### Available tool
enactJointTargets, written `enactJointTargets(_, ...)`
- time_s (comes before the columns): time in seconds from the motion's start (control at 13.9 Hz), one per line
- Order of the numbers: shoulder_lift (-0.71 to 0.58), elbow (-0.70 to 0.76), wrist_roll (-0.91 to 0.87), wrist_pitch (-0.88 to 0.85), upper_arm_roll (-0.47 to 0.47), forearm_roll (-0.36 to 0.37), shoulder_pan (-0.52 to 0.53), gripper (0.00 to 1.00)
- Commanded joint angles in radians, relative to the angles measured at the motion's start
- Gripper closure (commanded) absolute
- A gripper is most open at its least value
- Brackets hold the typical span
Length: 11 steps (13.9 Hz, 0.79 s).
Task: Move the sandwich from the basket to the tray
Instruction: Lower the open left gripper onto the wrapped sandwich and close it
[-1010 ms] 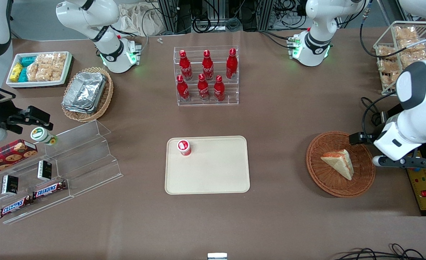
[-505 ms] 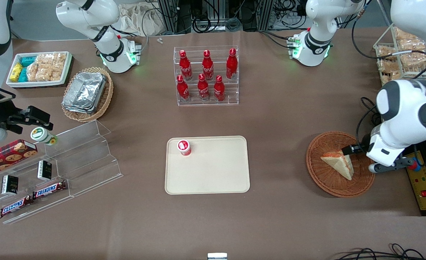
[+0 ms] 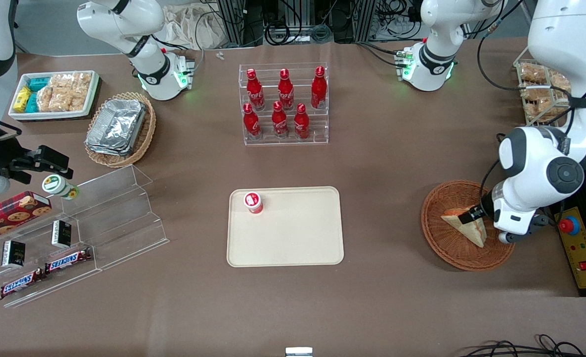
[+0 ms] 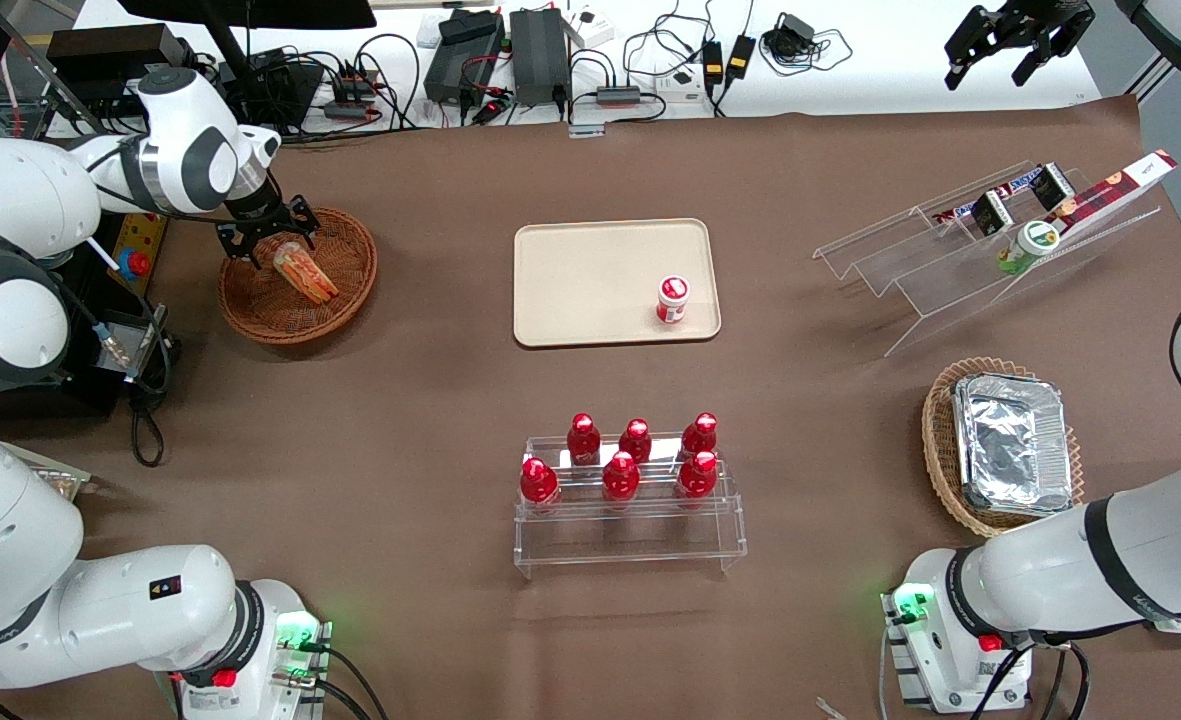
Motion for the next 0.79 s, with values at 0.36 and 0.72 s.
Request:
enactJointTargets(0.36, 0.118, 0.036, -0.23, 0.121, -0.002, 0.005, 0.0, 0.0)
enactJointTargets(0.72, 0.124, 0.053, -0.231, 0.118, -0.004, -0.004, -0.003, 1.0)
